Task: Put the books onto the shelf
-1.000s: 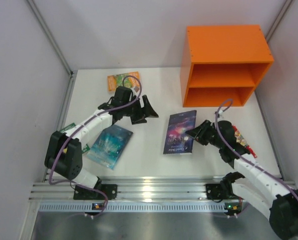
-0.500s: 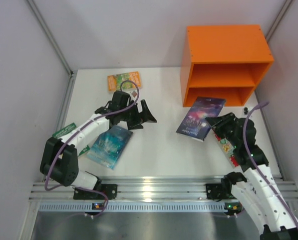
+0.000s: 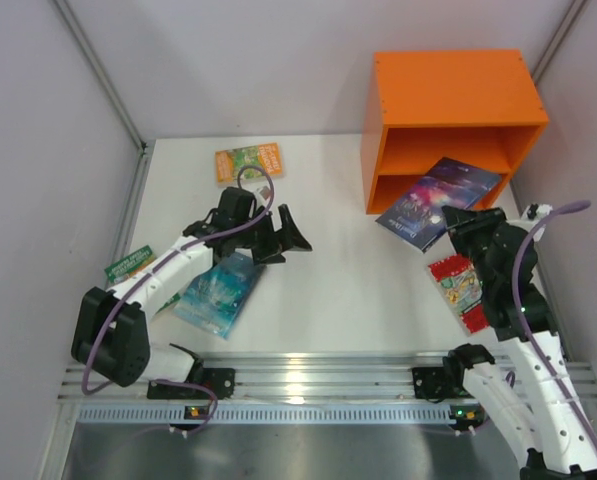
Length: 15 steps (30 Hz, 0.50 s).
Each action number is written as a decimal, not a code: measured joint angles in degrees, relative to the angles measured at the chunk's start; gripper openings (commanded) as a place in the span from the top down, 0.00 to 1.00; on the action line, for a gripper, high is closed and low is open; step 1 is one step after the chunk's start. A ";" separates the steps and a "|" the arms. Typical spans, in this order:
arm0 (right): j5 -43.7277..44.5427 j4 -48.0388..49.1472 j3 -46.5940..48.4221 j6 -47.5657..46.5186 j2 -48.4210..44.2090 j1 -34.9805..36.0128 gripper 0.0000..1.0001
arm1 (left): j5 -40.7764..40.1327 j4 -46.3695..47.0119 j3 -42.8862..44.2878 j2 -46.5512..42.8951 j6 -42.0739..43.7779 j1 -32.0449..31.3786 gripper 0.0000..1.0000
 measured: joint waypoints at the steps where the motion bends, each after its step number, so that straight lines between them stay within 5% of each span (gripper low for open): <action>1: 0.74 0.15 0.57 0.24 0.48 -0.15 1.00 | 0.22 0.07 -0.33 -0.35 -0.04 0.00 0.02; 15: 6.40 7.02 4.46 3.82 11.32 -3.82 1.00 | 2.62 1.62 -0.81 -2.08 -1.68 0.00 0.02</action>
